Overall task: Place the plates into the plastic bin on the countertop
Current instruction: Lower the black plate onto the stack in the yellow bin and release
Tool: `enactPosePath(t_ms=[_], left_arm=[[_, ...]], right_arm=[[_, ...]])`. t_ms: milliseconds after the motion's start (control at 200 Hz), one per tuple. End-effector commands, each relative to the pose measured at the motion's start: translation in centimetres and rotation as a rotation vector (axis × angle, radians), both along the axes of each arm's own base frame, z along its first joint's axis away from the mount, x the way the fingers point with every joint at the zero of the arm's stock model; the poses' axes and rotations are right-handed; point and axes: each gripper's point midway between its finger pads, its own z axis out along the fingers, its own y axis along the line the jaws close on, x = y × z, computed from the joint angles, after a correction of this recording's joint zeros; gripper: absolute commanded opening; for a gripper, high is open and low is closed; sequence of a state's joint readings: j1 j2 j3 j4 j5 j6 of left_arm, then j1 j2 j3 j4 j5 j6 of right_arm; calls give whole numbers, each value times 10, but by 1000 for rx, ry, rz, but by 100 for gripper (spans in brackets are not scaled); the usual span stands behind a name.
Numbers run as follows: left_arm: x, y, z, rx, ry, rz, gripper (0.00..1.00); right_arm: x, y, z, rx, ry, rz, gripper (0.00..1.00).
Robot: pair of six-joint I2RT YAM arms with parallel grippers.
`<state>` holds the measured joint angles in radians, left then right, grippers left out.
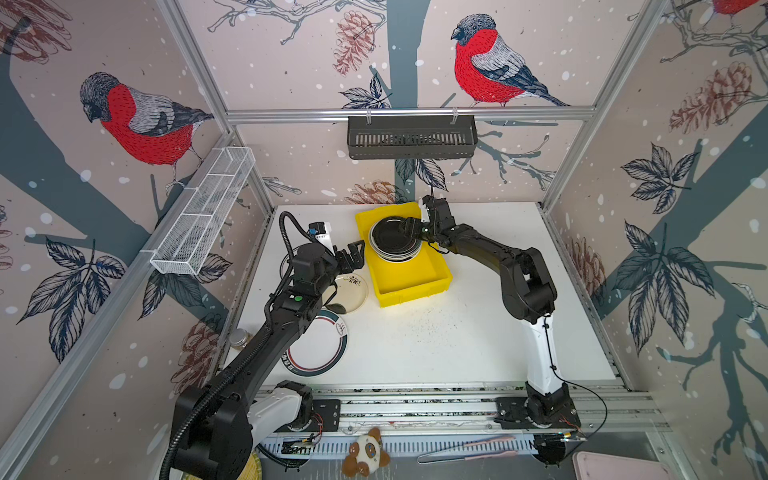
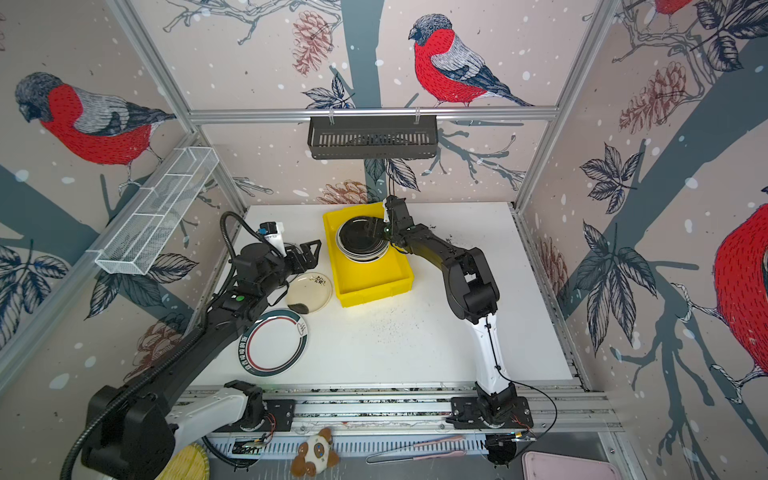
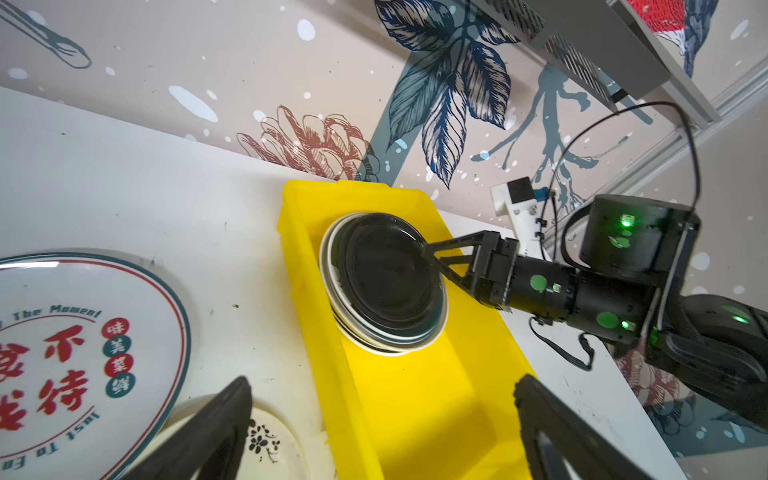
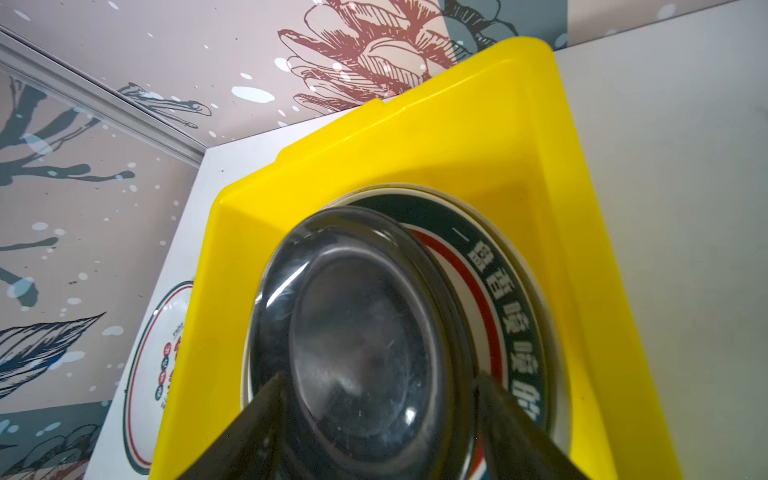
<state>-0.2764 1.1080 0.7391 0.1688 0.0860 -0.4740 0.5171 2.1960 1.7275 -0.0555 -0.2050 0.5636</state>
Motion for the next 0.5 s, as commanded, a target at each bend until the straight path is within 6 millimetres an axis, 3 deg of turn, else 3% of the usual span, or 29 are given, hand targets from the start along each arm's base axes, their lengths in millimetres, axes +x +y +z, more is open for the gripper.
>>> enactPosePath(t_ms=[0, 130, 311, 406, 496], left_arm=[[6, 11, -2, 12, -3, 69, 98], [12, 18, -10, 33, 18, 112, 98], [18, 28, -23, 26, 49, 164, 97], [25, 39, -33, 9, 77, 202, 96], [32, 53, -48, -17, 122, 236, 94]], right_arm=[[-8, -9, 26, -118, -107, -7, 81], [-28, -33, 66, -150, -184, -53, 84], [-74, -66, 142, -87, -375, -69, 87], [-102, -78, 169, -22, -443, -65, 88], [-124, -87, 178, 42, -469, -59, 89]])
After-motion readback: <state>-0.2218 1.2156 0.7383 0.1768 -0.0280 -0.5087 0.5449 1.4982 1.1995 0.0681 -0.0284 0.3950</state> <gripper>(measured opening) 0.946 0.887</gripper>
